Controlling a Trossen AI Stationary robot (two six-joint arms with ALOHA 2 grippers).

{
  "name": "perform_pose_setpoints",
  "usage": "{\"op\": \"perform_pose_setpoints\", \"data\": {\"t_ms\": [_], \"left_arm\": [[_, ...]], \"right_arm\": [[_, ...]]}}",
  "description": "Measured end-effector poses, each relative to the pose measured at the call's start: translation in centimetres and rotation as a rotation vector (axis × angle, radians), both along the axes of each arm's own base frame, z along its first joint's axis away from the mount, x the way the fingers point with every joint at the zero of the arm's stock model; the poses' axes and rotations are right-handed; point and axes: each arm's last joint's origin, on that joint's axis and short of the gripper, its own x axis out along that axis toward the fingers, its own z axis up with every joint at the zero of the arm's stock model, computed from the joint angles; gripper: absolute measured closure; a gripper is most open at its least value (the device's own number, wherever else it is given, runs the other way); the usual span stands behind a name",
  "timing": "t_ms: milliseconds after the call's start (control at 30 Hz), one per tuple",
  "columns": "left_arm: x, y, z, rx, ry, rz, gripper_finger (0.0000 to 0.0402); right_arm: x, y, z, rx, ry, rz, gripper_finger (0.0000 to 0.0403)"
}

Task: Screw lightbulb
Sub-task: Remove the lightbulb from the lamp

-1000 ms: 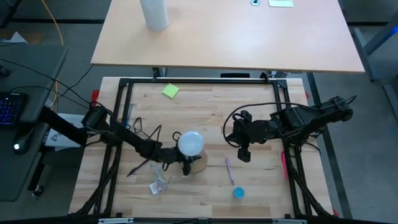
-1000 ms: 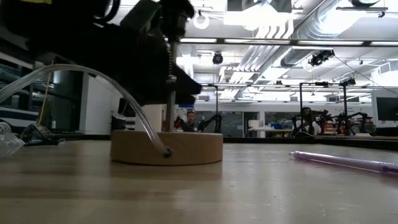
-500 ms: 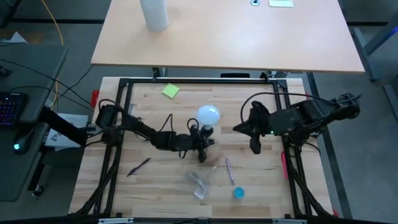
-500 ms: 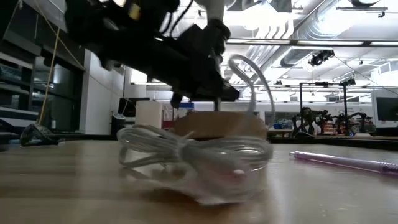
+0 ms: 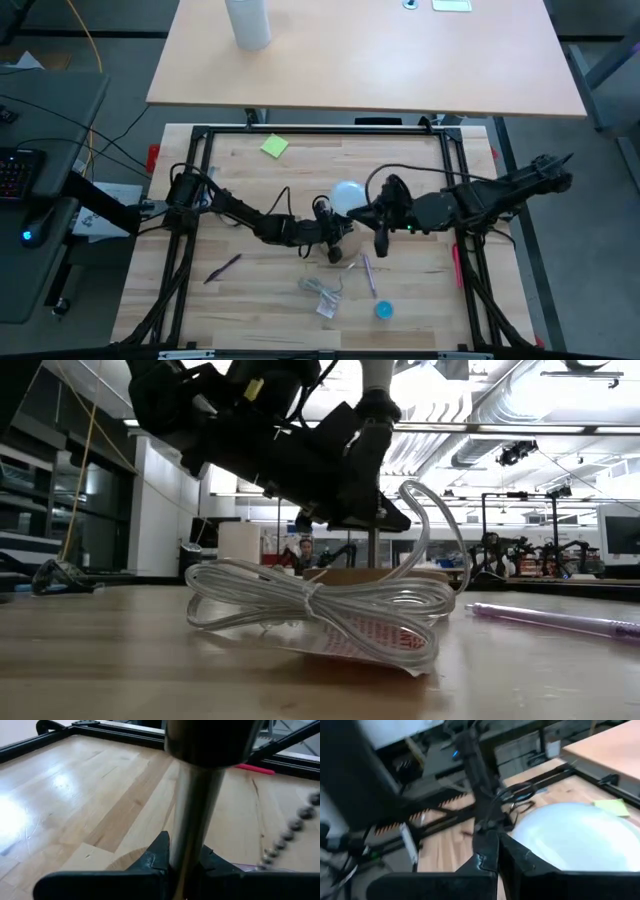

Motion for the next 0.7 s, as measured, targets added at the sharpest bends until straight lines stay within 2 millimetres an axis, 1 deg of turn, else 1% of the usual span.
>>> {"op": "perform_pose_setpoints", "data": {"t_ms": [100, 200, 333, 433, 633, 700], "left_arm": [[0.0, 0.0, -0.1, 0.004, 0.005, 0.000, 0.0386], [0.0, 0.0, -0.1, 0.006, 0.008, 0.000, 0.0386], [0.0, 0.0, -0.2, 0.005, 0.007, -0.001, 0.0386], [0.0, 0.0, -0.1, 0.002, 0.002, 0.000, 0.0386], [-0.1, 0.0, -0.2, -0.011, 0.000, 0.006, 0.0386], [-0.1, 0.0, -0.2, -0.011, 0.000, 0.006, 0.0386]], "right_arm": [[0.5, 0.2, -0.3, 0.022, -0.034, -0.043, 0.0403], [1.0, 0.5, -1.0, 0.050, -0.016, -0.067, 0.0403], [1.3, 1.3, -1.6, 0.095, -0.012, -0.083, 0.0403], [1.5, 1.9, -2.1, 0.092, -0.007, -0.121, 0.0403], [1.6, 1.6, -2.2, 0.080, -0.028, -0.211, 0.0403], [1.3, 1.6, -2.2, 0.076, -0.014, -0.216, 0.0403]]}}
